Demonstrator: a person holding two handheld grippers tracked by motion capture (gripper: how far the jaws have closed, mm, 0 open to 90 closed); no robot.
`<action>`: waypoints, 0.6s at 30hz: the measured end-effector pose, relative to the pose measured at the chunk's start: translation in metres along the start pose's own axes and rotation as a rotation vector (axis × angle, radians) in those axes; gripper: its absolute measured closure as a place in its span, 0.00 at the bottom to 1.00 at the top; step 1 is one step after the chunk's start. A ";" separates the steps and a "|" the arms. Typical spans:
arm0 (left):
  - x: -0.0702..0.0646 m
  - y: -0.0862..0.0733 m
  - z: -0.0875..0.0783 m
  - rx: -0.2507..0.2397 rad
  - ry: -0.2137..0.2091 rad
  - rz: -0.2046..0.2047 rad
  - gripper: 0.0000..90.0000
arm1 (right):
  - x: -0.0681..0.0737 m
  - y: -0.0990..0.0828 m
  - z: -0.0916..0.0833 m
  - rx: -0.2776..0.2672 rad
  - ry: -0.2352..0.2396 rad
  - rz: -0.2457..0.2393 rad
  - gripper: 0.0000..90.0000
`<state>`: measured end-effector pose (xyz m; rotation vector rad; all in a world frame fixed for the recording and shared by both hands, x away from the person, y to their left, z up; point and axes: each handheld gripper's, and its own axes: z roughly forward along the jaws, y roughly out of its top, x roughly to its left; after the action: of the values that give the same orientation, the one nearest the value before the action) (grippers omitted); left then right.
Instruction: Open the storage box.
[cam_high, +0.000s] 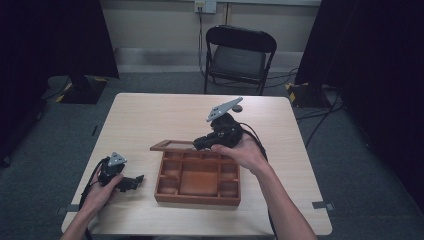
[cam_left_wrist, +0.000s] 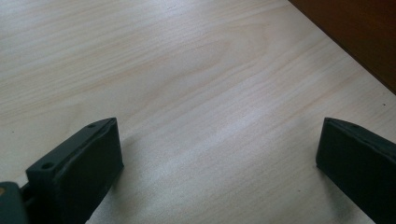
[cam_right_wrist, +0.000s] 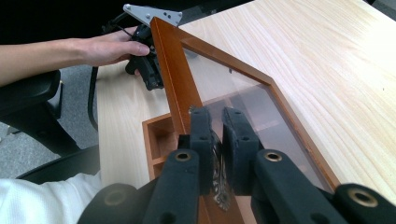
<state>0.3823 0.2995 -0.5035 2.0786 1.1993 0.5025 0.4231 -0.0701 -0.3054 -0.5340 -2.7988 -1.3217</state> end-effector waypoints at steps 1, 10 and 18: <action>0.000 0.000 0.000 0.000 0.000 0.000 0.00 | 0.000 0.000 0.000 0.000 -0.002 -0.003 0.93; 0.000 0.000 0.000 0.000 0.000 0.000 0.00 | -0.001 0.002 -0.001 0.006 -0.005 -0.008 0.93; 0.000 0.000 0.000 0.000 0.000 0.000 0.00 | -0.001 0.002 -0.001 0.005 -0.007 -0.012 0.93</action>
<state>0.3823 0.2995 -0.5035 2.0787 1.1992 0.5029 0.4240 -0.0699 -0.3037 -0.5236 -2.8141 -1.3179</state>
